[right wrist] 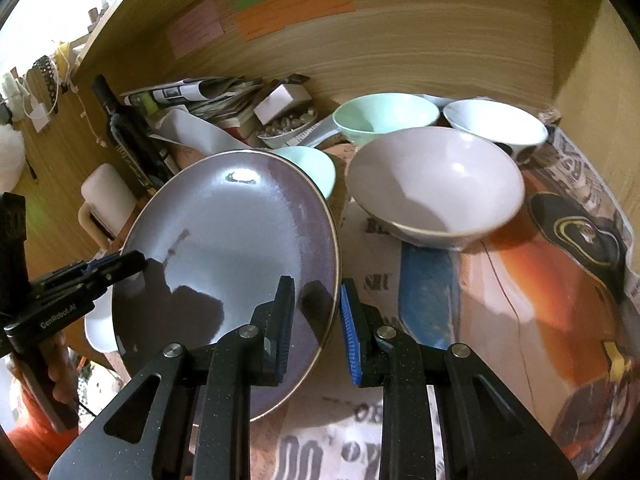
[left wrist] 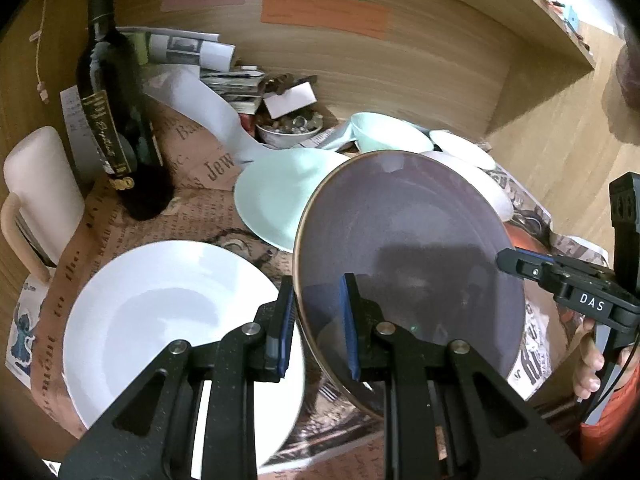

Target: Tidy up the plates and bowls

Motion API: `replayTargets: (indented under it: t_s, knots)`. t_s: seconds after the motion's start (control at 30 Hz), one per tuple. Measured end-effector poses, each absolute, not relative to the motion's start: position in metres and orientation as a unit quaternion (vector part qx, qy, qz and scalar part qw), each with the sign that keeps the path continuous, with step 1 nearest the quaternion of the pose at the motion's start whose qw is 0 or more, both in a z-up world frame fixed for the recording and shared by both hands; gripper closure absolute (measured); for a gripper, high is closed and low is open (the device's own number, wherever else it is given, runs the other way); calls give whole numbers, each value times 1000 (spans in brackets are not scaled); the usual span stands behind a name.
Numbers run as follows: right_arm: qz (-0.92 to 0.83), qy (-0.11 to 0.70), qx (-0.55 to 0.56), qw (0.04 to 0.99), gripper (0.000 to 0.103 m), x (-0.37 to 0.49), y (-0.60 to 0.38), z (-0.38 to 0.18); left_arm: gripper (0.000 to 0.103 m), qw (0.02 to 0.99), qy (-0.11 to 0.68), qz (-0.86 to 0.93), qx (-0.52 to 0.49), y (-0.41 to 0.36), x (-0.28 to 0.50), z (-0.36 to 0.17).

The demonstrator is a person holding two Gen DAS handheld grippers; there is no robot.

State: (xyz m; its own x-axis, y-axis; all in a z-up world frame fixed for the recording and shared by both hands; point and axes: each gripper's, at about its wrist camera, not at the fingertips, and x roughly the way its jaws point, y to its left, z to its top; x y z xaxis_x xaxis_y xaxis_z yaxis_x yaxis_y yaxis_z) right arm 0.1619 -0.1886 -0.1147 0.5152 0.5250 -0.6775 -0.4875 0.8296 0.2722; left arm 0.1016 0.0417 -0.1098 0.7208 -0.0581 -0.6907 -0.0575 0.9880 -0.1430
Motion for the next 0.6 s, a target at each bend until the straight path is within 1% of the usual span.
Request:
replayTargets:
  t_s: [0.27, 0.6]
  knots:
    - [277, 406, 31, 870, 82, 153, -208, -124, 82, 921, 382, -12, -73, 24, 98, -117]
    - [259, 421, 37, 869, 82, 149, -228, -137, 82, 907, 414, -28, -76, 7, 107, -138]
